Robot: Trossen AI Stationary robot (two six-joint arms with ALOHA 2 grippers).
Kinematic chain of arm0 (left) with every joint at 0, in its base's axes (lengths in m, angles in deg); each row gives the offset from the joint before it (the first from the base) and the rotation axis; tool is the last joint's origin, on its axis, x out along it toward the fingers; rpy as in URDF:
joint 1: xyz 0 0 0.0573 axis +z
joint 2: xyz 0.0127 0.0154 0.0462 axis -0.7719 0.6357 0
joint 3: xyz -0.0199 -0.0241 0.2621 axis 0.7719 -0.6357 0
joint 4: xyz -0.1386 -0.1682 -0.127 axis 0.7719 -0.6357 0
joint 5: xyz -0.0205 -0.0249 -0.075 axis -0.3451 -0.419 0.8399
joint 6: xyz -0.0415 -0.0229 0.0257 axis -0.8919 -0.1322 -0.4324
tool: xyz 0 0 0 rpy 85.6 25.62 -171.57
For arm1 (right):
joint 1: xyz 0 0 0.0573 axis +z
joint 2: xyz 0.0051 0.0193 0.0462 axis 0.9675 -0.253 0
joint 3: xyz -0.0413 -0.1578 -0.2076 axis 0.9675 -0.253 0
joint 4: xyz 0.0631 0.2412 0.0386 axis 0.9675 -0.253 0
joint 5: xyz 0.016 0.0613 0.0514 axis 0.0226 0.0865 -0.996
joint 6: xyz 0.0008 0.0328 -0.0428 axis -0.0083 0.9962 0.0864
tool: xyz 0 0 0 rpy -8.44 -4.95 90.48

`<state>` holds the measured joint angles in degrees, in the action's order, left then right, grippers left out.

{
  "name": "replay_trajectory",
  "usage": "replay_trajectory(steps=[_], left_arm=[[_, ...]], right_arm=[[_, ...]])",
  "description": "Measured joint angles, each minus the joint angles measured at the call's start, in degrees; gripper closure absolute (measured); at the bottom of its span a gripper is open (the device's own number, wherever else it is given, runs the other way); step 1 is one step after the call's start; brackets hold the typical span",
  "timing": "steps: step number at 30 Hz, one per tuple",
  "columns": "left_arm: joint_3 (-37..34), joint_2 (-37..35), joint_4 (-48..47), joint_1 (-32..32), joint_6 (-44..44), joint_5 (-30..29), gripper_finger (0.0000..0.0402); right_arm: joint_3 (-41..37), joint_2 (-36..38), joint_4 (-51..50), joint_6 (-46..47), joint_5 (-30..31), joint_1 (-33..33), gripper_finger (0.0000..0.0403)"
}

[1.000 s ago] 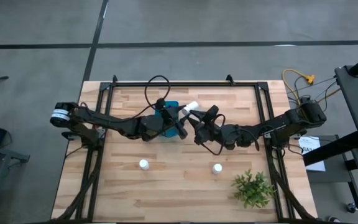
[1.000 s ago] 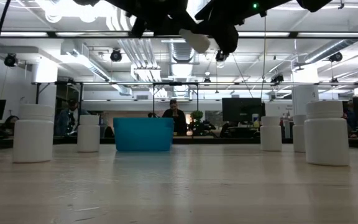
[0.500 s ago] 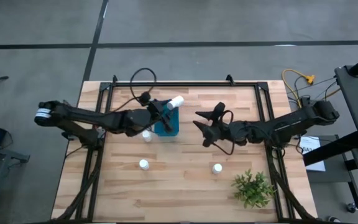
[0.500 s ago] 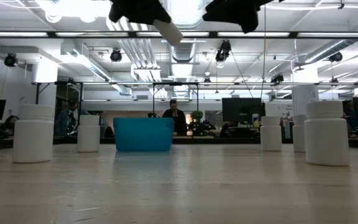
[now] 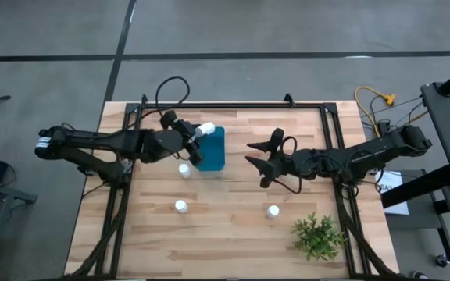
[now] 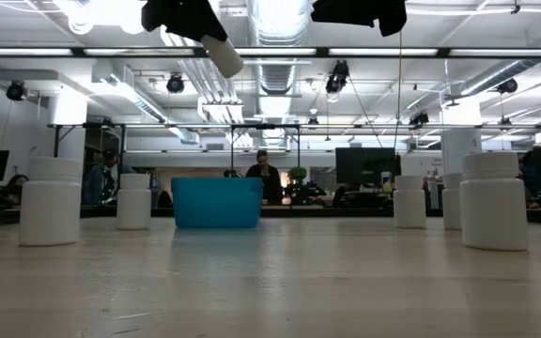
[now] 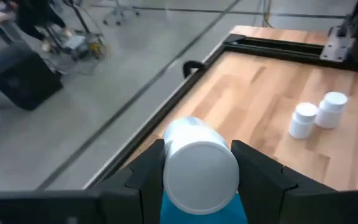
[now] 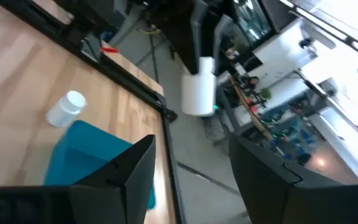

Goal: Pick and place pill bottles into a basket
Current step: Put the white medicine bottle into the blue bin

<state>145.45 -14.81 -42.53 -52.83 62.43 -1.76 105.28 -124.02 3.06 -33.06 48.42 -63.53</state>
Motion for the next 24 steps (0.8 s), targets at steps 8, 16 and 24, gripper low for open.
replay_trajectory(steps=[8,16,24], left_arm=[[1.69,3.23,-6.35,7.18,-1.04,8.68,0.0256],[1.47,6.53,-9.84,15.15,-1.0,17.58,0.0256],[1.38,13.85,-10.52,20.09,0.47,26.44,0.0256]], right_arm=[[-0.04,-0.07,-3.96,6.57,-13.07,-6.39,0.0209],[-1.32,-0.07,-4.85,12.43,-29.06,-15.21,0.0209],[-2.85,-0.07,-4.75,13.35,-35.32,-18.67,0.0209]])
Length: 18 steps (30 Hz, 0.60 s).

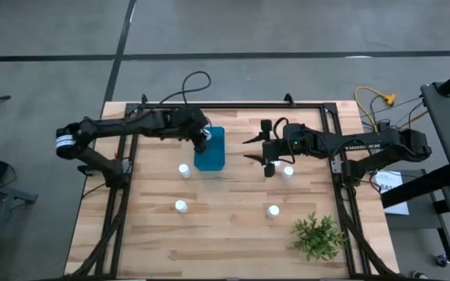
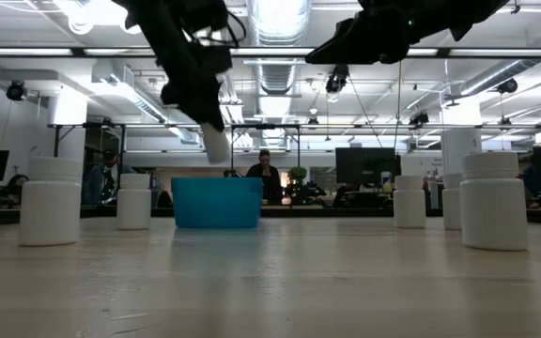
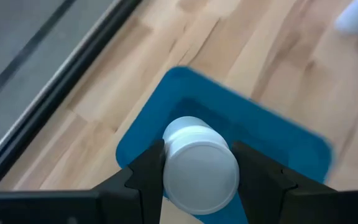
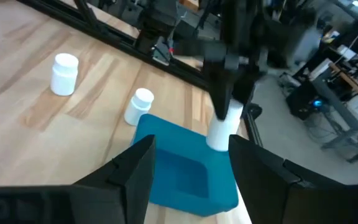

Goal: Pick and place pill bottles into a basket
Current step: Put the white medicine bottle into the blue bin

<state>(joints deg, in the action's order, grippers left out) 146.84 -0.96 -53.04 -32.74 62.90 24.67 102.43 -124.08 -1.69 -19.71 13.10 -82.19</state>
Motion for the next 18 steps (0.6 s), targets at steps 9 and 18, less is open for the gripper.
replay_trajectory(steps=[9,18], left_arm=[[1.06,6.82,0.01,2.77,1.56,1.52,0.0256],[0.94,7.1,-0.05,5.1,1.58,4.6,0.0256]], right_arm=[[-1.03,-0.02,0.05,-0.34,-3.04,-1.07,0.0209],[-5.84,-0.02,6.58,0.69,-14.45,-7.59,0.0209]])
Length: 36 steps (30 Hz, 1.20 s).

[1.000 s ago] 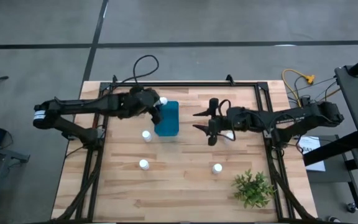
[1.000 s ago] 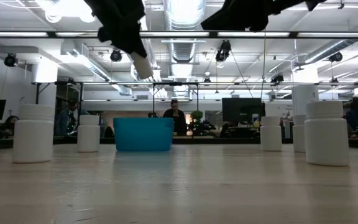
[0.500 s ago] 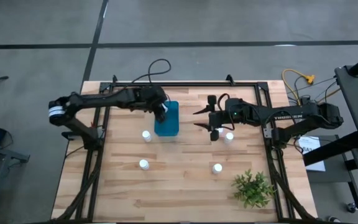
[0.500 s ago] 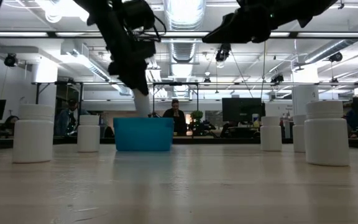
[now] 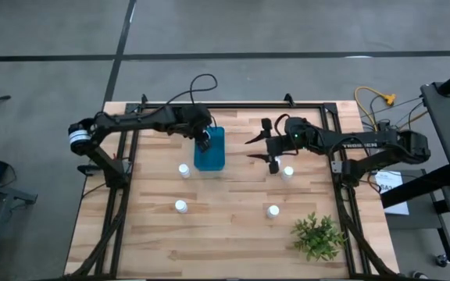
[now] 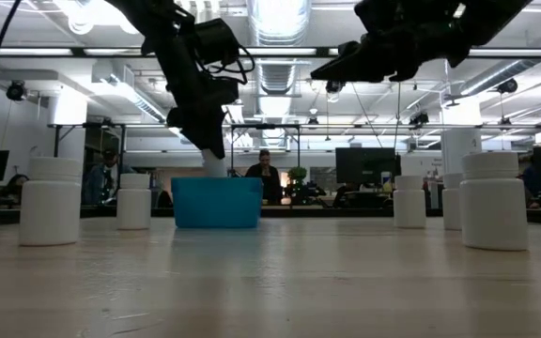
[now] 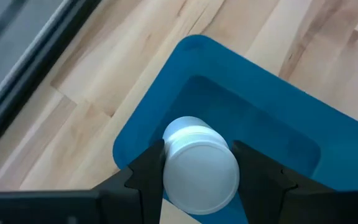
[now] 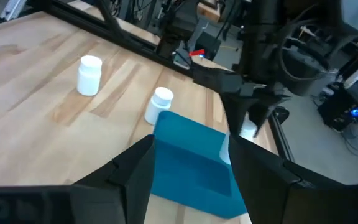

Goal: Pick and place pill bottles into a basket
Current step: Put the white medicine bottle into the blue bin

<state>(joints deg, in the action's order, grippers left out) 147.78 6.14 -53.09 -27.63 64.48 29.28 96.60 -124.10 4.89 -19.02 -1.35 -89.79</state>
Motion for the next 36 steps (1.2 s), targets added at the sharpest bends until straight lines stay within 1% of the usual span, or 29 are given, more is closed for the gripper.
replay_trajectory(steps=[3,11,15,27,36], left_arm=[[-0.2,0.0,-0.42,0.64,0.0,0.59,0.0256],[0.02,0.75,-1.86,2.51,-0.02,0.87,0.0256],[-0.01,1.97,-1.86,2.99,-0.02,1.01,0.0256],[1.31,8.63,-1.37,3.41,0.46,1.63,0.0256],[1.36,9.62,-0.87,3.67,0.52,1.65,0.0256]], right_arm=[[-1.33,-0.02,1.93,0.32,-1.63,-1.25,0.0209],[-1.65,-0.02,2.04,0.11,-1.8,-1.63,0.0209],[-1.65,-0.02,2.0,0.02,-1.8,-1.63,0.0209],[-1.68,-0.02,1.99,0.03,-1.79,-1.61,0.0209],[-1.68,-0.02,1.99,0.13,-1.77,-1.63,0.0209]])
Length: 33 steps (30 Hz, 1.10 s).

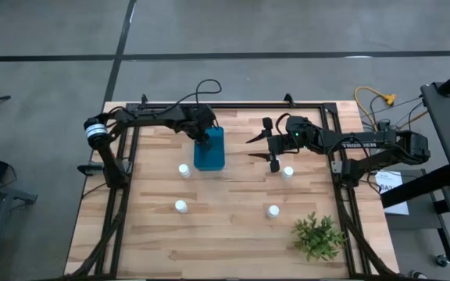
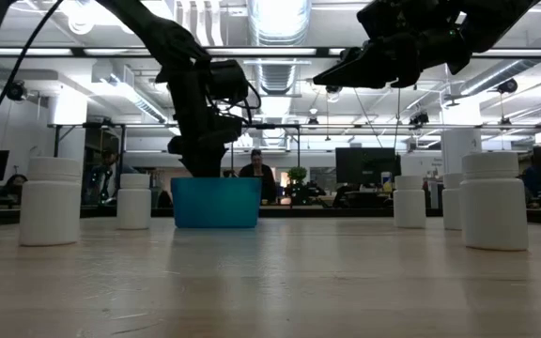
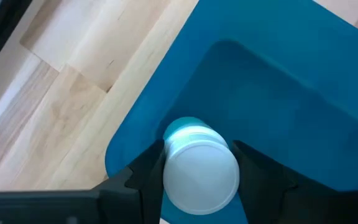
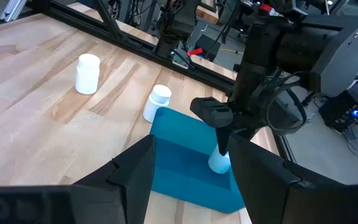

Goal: Pick and place pill bottles into a basket
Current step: Put the white medicine bottle into the blue bin

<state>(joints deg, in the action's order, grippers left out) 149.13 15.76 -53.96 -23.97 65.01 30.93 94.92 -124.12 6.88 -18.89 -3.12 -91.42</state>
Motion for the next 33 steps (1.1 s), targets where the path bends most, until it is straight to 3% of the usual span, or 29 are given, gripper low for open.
replay_trajectory(steps=[17,24,33], left_arm=[[0.02,-0.09,1.56,0.12,0.96,-0.3,0.0256],[0.02,-0.09,1.49,0.12,0.96,-1.66,0.0168],[0.15,-0.09,1.44,0.12,0.94,-1.81,0.0154]], right_arm=[[0.0,0.0,-0.03,0.08,0.0,0.02,0.0209],[0.0,0.0,-0.04,0.08,0.0,0.0,0.0209],[0.0,0.0,-0.2,0.08,0.0,0.03,0.0209]])
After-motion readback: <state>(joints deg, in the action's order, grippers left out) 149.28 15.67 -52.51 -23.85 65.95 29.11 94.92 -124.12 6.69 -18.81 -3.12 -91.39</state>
